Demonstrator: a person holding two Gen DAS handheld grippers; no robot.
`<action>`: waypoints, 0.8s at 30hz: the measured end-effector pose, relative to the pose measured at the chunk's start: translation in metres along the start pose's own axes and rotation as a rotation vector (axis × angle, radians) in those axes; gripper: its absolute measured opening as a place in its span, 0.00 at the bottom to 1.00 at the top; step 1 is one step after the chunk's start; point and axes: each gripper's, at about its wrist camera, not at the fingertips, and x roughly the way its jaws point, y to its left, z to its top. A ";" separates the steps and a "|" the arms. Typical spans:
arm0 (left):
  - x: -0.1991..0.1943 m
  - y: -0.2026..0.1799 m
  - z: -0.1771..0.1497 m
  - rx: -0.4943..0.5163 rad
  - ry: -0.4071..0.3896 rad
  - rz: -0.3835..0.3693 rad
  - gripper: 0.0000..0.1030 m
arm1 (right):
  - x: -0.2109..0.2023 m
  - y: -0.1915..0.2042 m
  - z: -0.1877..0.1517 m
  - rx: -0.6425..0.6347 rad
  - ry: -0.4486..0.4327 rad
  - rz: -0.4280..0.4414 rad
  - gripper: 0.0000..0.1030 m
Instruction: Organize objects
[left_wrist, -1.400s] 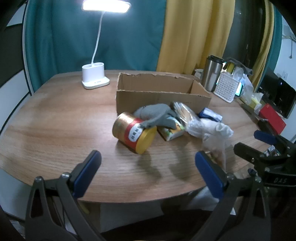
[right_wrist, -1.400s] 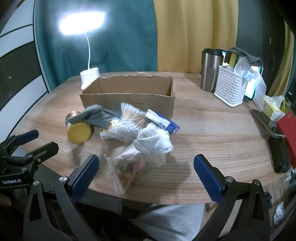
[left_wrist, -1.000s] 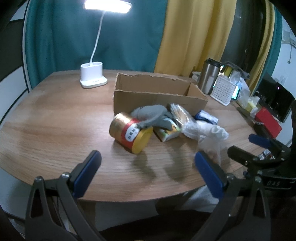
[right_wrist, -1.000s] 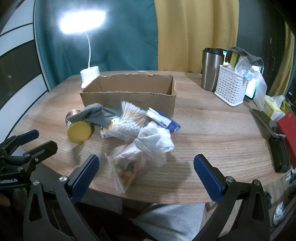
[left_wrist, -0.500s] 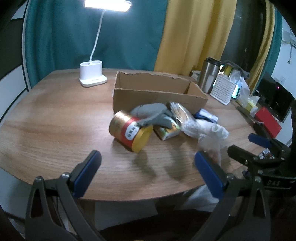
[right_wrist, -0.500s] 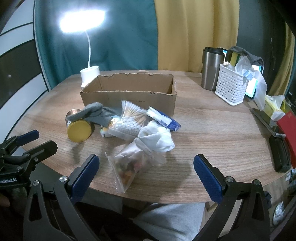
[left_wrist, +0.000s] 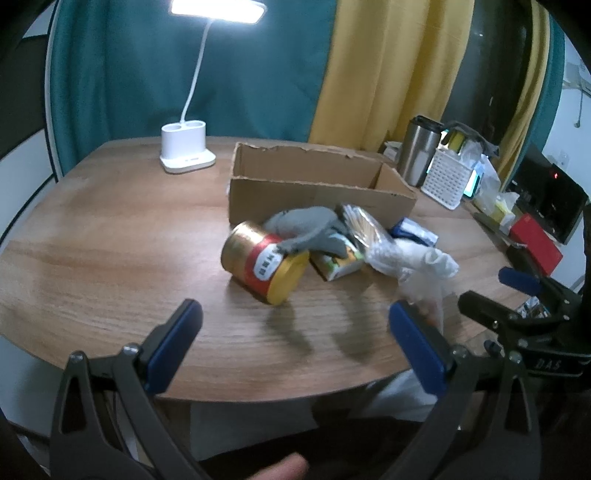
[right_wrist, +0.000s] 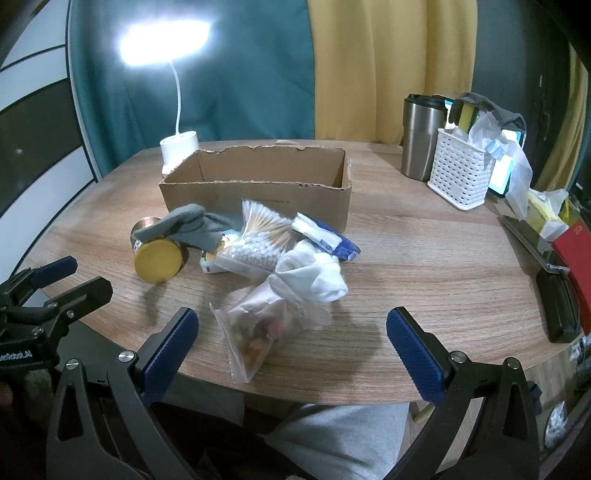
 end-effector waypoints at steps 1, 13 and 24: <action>0.000 0.000 0.000 0.002 0.003 -0.001 0.99 | 0.000 0.000 0.000 0.000 -0.001 0.000 1.00; -0.001 -0.003 -0.002 0.006 0.002 0.001 0.99 | -0.001 -0.001 0.000 -0.002 -0.006 0.002 1.00; 0.003 0.003 0.000 -0.004 0.003 0.015 0.99 | 0.002 0.000 0.001 -0.010 0.006 0.010 1.00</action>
